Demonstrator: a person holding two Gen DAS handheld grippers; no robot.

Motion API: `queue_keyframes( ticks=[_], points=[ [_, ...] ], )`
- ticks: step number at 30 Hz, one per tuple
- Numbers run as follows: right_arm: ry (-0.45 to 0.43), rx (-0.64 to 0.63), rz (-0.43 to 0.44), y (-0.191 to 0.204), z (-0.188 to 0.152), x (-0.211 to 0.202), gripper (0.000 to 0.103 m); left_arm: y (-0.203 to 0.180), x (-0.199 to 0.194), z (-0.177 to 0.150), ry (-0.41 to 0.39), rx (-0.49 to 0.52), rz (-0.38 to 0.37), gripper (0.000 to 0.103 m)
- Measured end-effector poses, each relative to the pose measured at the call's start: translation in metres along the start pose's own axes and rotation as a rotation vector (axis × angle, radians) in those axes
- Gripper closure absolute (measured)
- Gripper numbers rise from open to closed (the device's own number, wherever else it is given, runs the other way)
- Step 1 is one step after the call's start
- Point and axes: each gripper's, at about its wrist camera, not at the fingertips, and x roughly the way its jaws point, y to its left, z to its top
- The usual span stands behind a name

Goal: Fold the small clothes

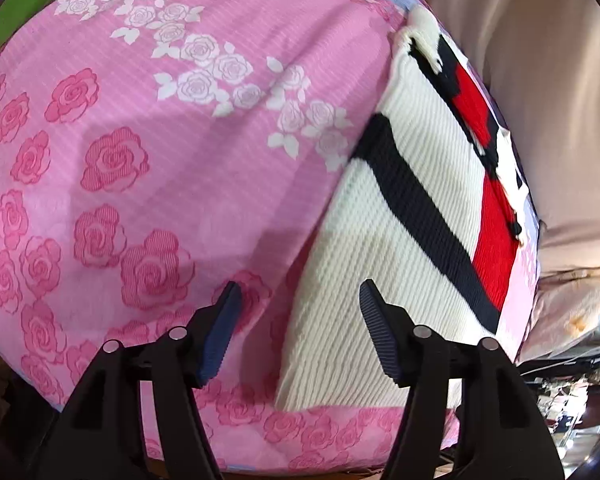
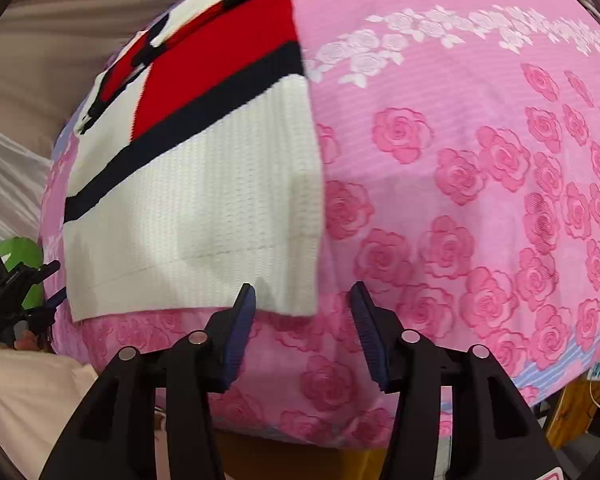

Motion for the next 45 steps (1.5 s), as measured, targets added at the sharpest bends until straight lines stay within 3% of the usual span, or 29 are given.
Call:
queue_keyframes(
  ticks=[4,7,9,17,23,27,32,33,35,37,38,45],
  points=[
    [-0.035,-0.03,-0.001,0.015,0.004,0.005,0.051,-0.012,0.002,-0.011,0.009,0.047,0.006,0.041],
    [-0.07,0.002,0.046,0.017,0.007,0.007,0.05,-0.019,0.003,-0.017,0.015,0.076,0.007,0.039],
    [-0.081,0.008,0.058,0.018,0.007,0.007,0.05,-0.019,0.008,-0.018,0.024,0.069,0.005,0.038],
    [-0.084,0.023,0.097,0.012,-0.001,0.004,0.05,-0.016,-0.011,-0.029,-0.075,0.021,0.029,0.036],
    [-0.082,0.04,0.113,0.011,-0.007,0.003,0.05,0.004,-0.007,-0.037,-0.067,-0.034,0.032,0.036],
    [-0.079,0.054,0.127,0.01,-0.006,0.003,0.05,-0.004,-0.003,-0.035,-0.084,0.001,0.036,0.032],
    [-0.084,0.083,0.159,0.007,-0.001,0.005,0.05,-0.017,0.006,-0.029,-0.073,0.03,-0.01,0.03],
    [-0.086,0.087,0.165,0.007,0.0,0.006,0.05,-0.019,0.007,-0.026,-0.061,0.041,-0.038,0.034],
    [-0.089,0.101,0.179,0.007,0.004,0.005,0.056,-0.02,0.012,-0.021,-0.022,0.039,-0.102,0.066],
    [-0.093,0.114,0.208,0.005,0.008,0.004,0.096,-0.022,0.015,-0.016,0.005,0.016,-0.145,0.086],
    [-0.099,0.121,0.217,0.004,0.011,0.002,0.094,-0.024,0.013,-0.015,-0.001,0.01,-0.147,0.093],
    [-0.221,0.097,0.239,0.004,0.019,-0.048,0.096,-0.037,-0.025,-0.018,-0.061,0.071,-0.139,0.097]
  ],
)
